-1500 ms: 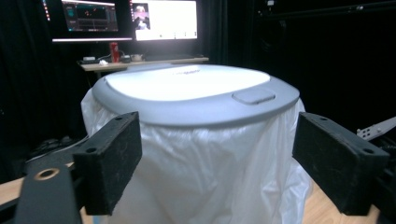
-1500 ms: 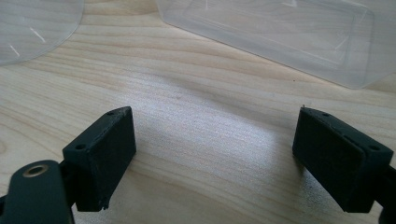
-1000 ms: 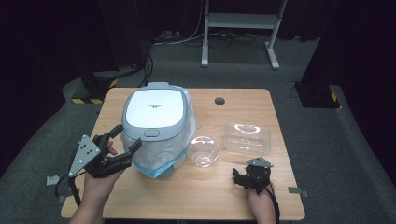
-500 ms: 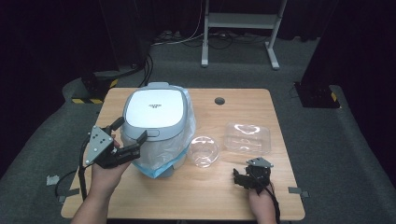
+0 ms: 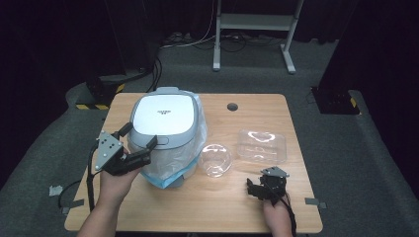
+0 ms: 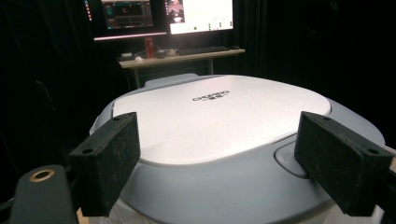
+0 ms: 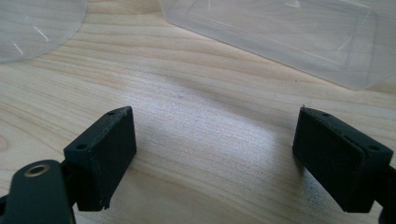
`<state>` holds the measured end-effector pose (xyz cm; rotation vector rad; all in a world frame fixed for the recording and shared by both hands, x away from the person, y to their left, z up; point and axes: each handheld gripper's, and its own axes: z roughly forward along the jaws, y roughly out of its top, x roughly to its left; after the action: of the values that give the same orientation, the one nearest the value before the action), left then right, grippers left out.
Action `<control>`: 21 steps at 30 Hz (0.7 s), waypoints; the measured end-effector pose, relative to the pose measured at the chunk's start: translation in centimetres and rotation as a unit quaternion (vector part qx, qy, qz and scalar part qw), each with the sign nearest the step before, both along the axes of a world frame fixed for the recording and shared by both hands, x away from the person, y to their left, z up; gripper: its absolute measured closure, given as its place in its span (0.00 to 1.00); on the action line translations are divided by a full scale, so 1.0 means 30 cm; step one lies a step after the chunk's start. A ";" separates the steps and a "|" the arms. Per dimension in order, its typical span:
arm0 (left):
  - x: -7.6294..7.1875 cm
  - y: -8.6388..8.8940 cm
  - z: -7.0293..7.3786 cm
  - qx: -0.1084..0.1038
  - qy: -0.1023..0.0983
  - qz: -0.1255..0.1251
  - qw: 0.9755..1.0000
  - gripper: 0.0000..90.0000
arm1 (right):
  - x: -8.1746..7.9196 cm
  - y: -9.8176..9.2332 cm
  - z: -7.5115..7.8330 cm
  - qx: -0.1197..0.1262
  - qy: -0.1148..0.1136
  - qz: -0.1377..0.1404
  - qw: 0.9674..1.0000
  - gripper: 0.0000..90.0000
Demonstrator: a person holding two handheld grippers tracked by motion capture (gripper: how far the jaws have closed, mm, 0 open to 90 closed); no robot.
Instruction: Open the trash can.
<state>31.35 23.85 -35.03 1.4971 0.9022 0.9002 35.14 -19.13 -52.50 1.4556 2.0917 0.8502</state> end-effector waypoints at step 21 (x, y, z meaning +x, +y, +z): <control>-0.010 0.007 -0.011 -0.012 0.005 0.005 1.000 0.16 | 0.000 0.000 0.000 0.000 -0.001 0.000 1.000 0.15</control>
<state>31.06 24.07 -35.37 1.4792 0.9259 0.8877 35.14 -19.12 -52.50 1.4547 2.0908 0.8514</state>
